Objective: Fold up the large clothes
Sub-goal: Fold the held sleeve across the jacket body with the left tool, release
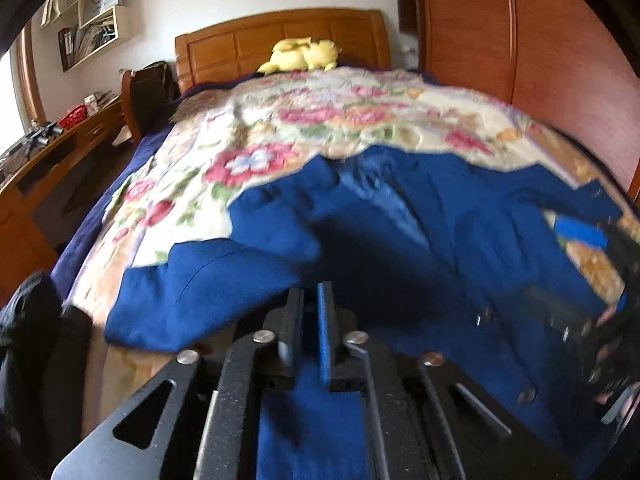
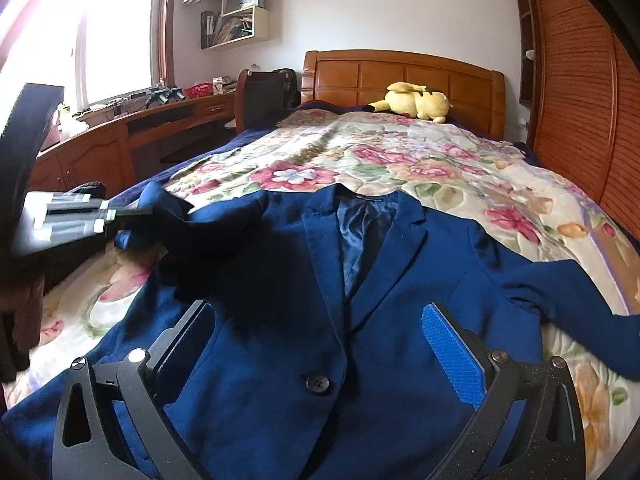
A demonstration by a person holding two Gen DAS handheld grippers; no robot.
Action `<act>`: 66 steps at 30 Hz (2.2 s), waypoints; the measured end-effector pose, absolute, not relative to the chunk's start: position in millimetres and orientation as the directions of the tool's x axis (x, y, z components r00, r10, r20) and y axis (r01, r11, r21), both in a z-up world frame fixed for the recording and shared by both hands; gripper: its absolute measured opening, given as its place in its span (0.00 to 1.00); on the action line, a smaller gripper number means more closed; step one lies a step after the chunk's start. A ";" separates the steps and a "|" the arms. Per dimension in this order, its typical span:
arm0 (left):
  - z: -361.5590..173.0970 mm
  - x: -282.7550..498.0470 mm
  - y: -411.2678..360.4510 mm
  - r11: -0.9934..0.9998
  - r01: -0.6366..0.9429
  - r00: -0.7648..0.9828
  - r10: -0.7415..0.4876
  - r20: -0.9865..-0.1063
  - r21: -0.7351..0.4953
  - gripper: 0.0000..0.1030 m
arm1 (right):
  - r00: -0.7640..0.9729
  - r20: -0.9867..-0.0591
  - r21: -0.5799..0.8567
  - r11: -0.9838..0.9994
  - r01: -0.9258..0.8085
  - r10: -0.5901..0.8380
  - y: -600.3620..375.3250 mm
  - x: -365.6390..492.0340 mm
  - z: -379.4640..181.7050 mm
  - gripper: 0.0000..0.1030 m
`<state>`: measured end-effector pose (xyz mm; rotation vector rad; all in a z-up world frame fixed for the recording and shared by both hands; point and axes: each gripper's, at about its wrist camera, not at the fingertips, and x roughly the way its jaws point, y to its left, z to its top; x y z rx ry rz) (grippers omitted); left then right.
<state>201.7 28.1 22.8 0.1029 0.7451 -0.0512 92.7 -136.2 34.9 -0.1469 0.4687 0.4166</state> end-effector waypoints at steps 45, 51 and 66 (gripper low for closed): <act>-76.1 248.5 203.7 0.964 -0.259 0.571 0.100 -0.815 -0.062 0.10 | 0.754 -0.472 -0.128 0.811 -0.571 0.457 -118.2 63.5 41.1 1.00; -39.6 236.4 171.6 0.980 -0.195 0.643 0.150 -0.751 0.029 0.03 | 0.757 -0.459 -0.116 0.814 -0.570 0.465 -126.1 60.1 46.4 1.00; 86.5 182.0 17.4 0.991 0.107 0.829 -0.047 -0.558 0.075 0.02 | 0.821 -0.448 -0.096 0.894 -0.439 0.355 -202.4 50.2 48.9 1.00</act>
